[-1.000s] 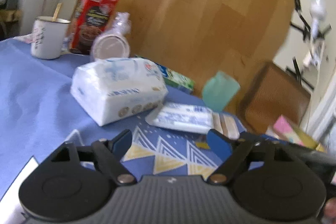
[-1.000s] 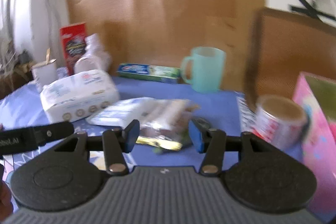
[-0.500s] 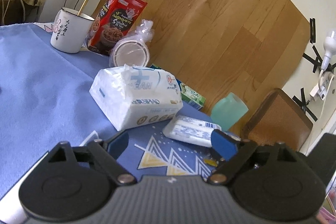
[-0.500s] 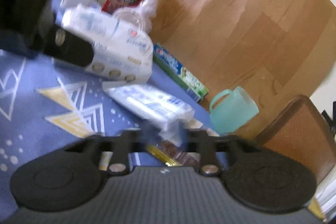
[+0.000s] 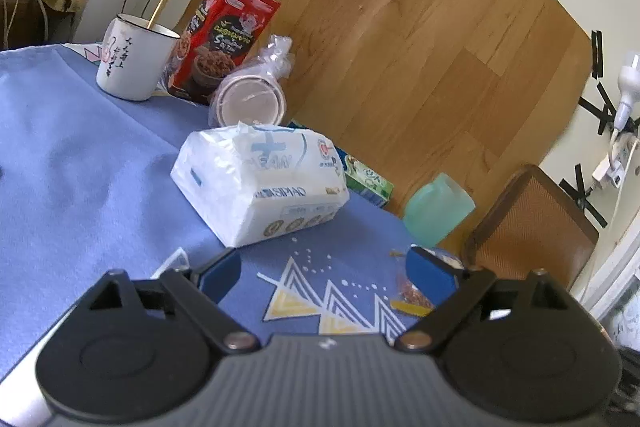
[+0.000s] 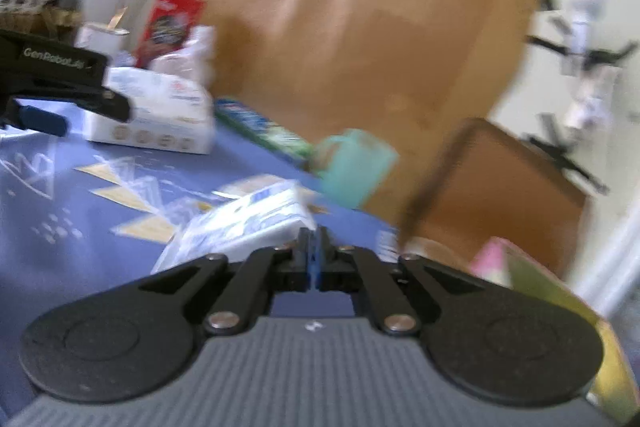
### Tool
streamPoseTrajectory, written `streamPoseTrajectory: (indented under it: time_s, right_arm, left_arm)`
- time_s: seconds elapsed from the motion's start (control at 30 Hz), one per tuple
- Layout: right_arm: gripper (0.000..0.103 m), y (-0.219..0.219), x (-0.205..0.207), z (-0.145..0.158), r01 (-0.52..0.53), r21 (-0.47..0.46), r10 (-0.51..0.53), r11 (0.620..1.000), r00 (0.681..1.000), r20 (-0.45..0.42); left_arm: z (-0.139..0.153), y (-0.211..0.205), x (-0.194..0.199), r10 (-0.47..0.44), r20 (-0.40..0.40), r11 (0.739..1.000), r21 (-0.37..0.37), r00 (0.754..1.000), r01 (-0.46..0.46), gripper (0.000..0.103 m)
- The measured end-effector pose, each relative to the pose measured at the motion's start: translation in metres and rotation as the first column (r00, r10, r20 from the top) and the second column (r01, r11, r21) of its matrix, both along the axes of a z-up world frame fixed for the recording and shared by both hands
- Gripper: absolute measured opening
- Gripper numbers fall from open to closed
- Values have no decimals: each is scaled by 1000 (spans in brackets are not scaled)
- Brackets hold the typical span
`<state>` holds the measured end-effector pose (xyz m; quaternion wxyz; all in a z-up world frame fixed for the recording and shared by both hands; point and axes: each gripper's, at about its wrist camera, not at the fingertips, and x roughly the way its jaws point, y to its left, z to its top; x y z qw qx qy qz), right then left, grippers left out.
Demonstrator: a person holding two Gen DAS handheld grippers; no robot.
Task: Organize soft objects
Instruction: 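Move the right gripper to the white wet-wipes packet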
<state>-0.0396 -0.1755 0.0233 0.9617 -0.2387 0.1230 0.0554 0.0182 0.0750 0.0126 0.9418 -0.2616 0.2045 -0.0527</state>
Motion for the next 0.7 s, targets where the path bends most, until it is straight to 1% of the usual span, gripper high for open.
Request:
streamPoseTrajectory:
  time_s: [0.1,0.2,0.27,0.33,0.37,0.4,0.47,0.5,0.53,0.57,0.6,0.67,0.7]
  right_arm:
    - [2,-26,-15,7,110,-10,-108,994,990,95]
    - [2,-48,-20,21,169,36,-172,985,977,123]
    - [3,-58,-18,30,170,110,-181,979,979,96]
    - [6,-66,-17,30,134,215,-139,967,990,10]
    - [9,-69,-15,28,121,261,-119,958,993,-26]
    - [14,-70,-13,24,114,301,-99,947,993,-66]
    - [31,-66,-9,14,109,361,-60,926,988,-145]
    - [36,-62,-7,8,110,381,-45,918,983,-176]
    - [46,-57,-7,3,116,396,-36,911,979,-203]
    - [54,-52,-6,-2,120,404,-30,907,975,-222]
    - [58,-47,-6,-5,119,406,-22,906,971,-236]
    - [73,-36,-2,-10,115,396,-13,911,968,-250]
    - [77,-31,-1,-13,114,388,-11,914,966,-257]
  left_arm:
    - [0,-3,0,0,-6,1000,14,1000,0,93]
    - [0,-4,0,11,-15,1000,24,1000,-10,93]
    - [-1,-2,0,16,-23,1000,21,1000,-16,93]
    - [-1,-1,0,22,-30,1000,17,999,-22,93]
    - [-1,-1,0,24,-34,1000,16,999,-24,93]
    - [-1,-1,1,25,-36,1000,15,999,-24,93]
    - [-2,-1,0,23,-38,1000,19,999,-22,93]
    - [-1,-1,0,21,-37,1000,22,999,-20,94]
    - [-1,-2,0,20,-35,999,27,999,-19,95]
    - [-1,-3,0,19,-32,999,31,999,-18,95]
    - [-1,-4,-1,17,-30,999,35,999,-16,96]
    - [0,-5,-1,14,-27,999,41,1000,-13,96]
    - [0,-5,-1,13,-25,999,42,1000,-12,96]
